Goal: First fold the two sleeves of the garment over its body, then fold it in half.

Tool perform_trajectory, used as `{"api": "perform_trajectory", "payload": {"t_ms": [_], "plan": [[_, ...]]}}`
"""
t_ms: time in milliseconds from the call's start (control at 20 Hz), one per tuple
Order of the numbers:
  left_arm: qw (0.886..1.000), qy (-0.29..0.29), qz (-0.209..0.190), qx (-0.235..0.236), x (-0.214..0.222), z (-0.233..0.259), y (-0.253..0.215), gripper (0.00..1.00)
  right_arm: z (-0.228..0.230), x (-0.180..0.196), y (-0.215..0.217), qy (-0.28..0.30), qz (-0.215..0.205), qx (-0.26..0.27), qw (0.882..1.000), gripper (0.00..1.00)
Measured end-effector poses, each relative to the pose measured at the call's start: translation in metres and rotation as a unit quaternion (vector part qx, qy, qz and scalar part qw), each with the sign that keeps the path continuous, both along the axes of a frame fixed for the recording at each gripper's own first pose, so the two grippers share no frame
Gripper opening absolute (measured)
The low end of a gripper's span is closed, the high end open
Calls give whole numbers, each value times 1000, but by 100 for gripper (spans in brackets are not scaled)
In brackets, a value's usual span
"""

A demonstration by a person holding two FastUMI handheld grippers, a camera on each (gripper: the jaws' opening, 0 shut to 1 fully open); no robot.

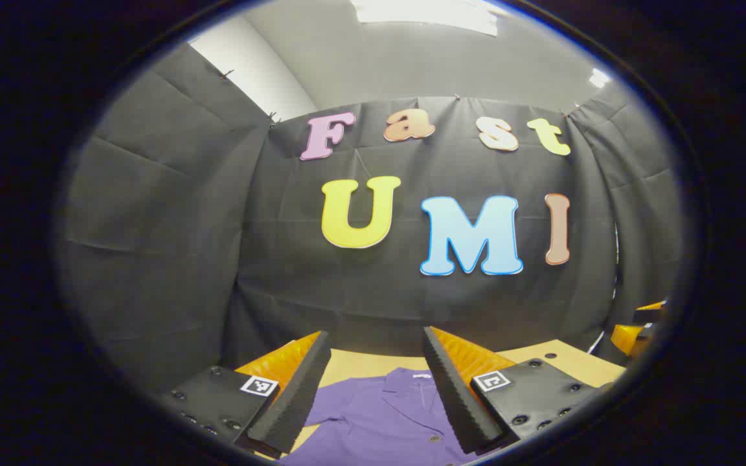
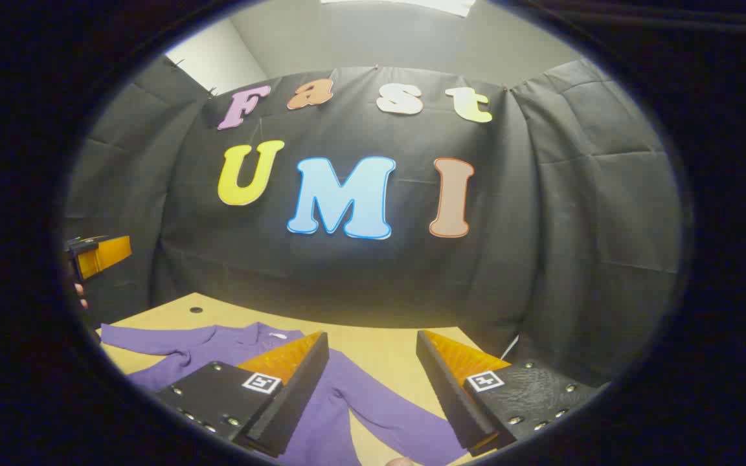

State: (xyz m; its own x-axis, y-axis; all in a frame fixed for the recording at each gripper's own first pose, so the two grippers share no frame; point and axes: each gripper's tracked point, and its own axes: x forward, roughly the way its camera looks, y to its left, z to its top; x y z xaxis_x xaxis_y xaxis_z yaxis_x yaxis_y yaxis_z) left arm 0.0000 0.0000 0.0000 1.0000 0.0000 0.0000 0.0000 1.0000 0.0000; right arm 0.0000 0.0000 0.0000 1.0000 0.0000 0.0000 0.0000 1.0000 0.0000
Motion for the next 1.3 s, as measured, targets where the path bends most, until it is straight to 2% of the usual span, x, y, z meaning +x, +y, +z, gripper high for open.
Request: {"api": "perform_trajectory", "payload": {"t_ms": [200, 250, 300, 350, 400, 600, 750, 1100, 1300], "plan": [[1000, 16, 5, 5, 6, -5, 10, 96, 0, 0, 0, 0, 0, 0, 1000, 89], [1000, 19, 4, 6, 8, -5, 11, 96, 0, 0, -5, 0, -2, -15, 1000, 89], [1000, 21, -3, 7, 9, -4, 10, 96, -8, -9, -4, 38, -6, -7, 999, 89], [1000, 19, -7, 4, 10, -3, 11, 96, -16, -17, -10, 81, -8, -32, 996, 89], [1000, 11, -13, -5, 12, 1, 10, 96, -24, -14, -6, 98, -10, -26, 995, 89], [1000, 13, -19, -16, 18, -2, 12, 96, -19, -1, -8, 67, -38, -8, 997, 89], [999, 22, -11, -27, 17, -4, 15, 96, -25, 2, -5, 71, -35, -7, 997, 89], [999, 34, 1, -5, 18, -8, 25, 96, -76, 5, -30, 123, -65, -7, 990, 89], [999, 42, 5, -13, 16, -11, 24, 95, -115, 0, -60, 169, -92, 5, 981, 89]]}}
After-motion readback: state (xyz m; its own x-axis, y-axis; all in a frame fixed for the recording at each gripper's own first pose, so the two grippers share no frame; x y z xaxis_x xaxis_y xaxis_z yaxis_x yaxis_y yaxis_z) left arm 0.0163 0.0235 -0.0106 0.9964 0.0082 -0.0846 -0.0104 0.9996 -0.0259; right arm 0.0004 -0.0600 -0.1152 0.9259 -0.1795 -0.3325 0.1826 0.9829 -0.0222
